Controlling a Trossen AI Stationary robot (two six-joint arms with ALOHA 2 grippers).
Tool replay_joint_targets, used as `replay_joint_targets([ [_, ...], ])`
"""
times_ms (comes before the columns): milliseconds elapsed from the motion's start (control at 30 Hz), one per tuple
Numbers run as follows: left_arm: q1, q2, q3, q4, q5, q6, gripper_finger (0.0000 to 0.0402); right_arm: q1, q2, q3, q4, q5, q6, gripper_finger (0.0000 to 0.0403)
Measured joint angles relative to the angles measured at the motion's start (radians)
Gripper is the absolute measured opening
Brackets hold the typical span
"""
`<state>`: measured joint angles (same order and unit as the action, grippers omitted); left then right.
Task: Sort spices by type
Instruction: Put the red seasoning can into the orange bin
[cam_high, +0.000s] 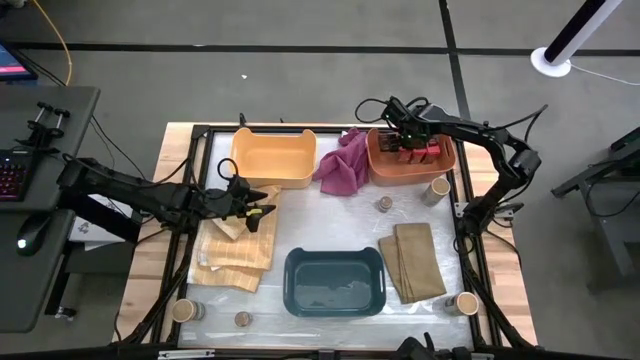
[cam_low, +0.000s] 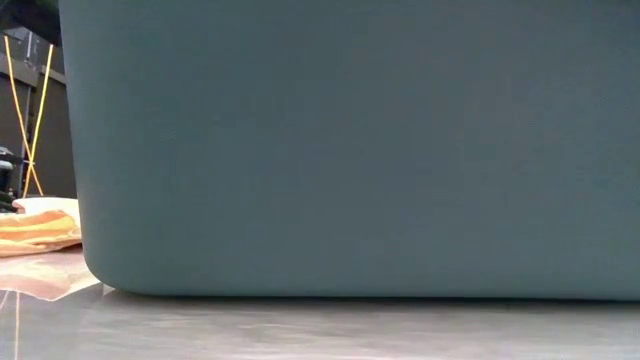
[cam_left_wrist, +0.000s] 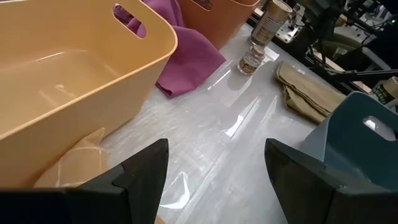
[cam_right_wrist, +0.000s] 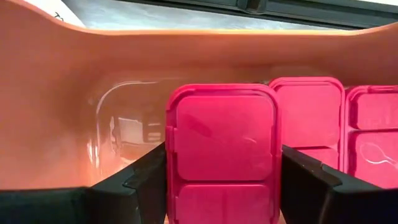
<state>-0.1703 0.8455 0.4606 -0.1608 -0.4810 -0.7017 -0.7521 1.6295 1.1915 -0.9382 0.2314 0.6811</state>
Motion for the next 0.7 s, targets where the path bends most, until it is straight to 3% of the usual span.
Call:
replay_joint_targets([
  [700,0.0,0.0,0.0,0.0,-0.001,0.026,0.0249,0.0,0.0,0.0,0.0,0.004,0.037,0.0234],
])
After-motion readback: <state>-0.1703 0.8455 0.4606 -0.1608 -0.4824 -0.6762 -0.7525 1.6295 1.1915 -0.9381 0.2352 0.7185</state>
